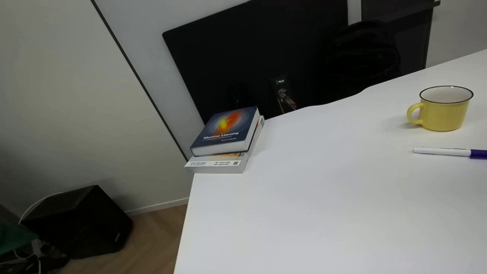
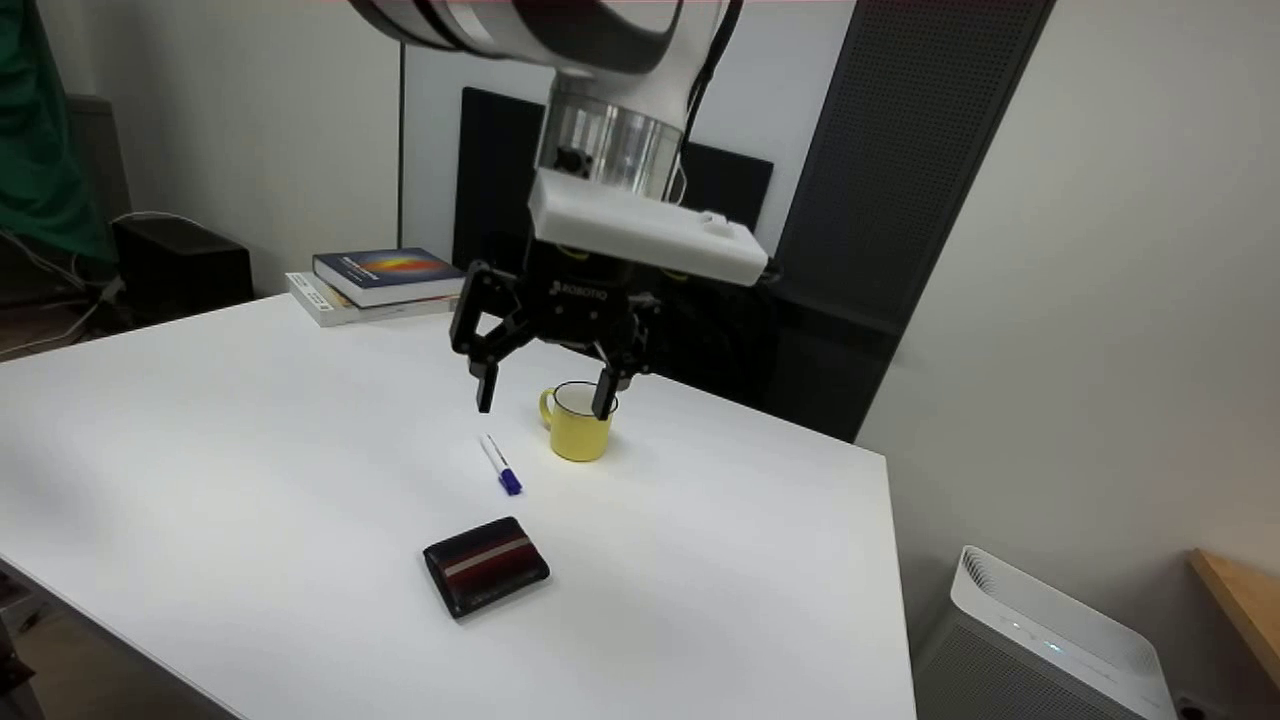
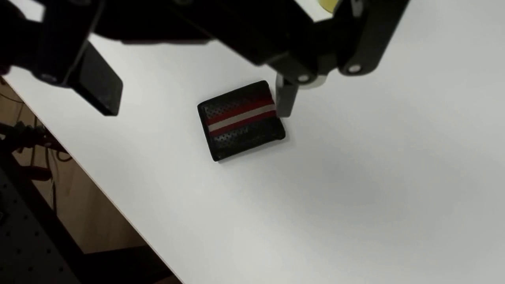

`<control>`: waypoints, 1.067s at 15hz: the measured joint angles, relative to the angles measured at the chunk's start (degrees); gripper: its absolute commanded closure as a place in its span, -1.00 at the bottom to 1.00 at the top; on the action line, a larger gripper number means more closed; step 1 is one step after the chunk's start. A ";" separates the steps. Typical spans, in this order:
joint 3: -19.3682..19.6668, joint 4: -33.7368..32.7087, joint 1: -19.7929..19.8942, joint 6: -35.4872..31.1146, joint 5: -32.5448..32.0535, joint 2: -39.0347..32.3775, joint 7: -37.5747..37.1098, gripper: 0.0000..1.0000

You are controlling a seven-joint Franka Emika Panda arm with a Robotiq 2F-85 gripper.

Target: Put the marker in the cup

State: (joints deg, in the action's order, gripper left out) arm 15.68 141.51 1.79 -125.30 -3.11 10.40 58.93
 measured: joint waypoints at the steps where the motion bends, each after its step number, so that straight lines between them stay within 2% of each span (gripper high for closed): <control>1: -0.37 -0.59 0.01 -1.09 0.07 -2.32 0.73 -1.00; 4: -2.31 -3.92 0.26 -4.02 0.02 -10.09 1.56 -1.00; 10: -7.46 -14.72 2.10 -6.68 -0.50 -25.28 3.08 -1.00; 16: -11.58 -23.46 3.36 -11.02 -4.02 -35.34 4.24 -1.00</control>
State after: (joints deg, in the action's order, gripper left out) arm 4.10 118.05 5.15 -136.32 -7.13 -24.94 63.18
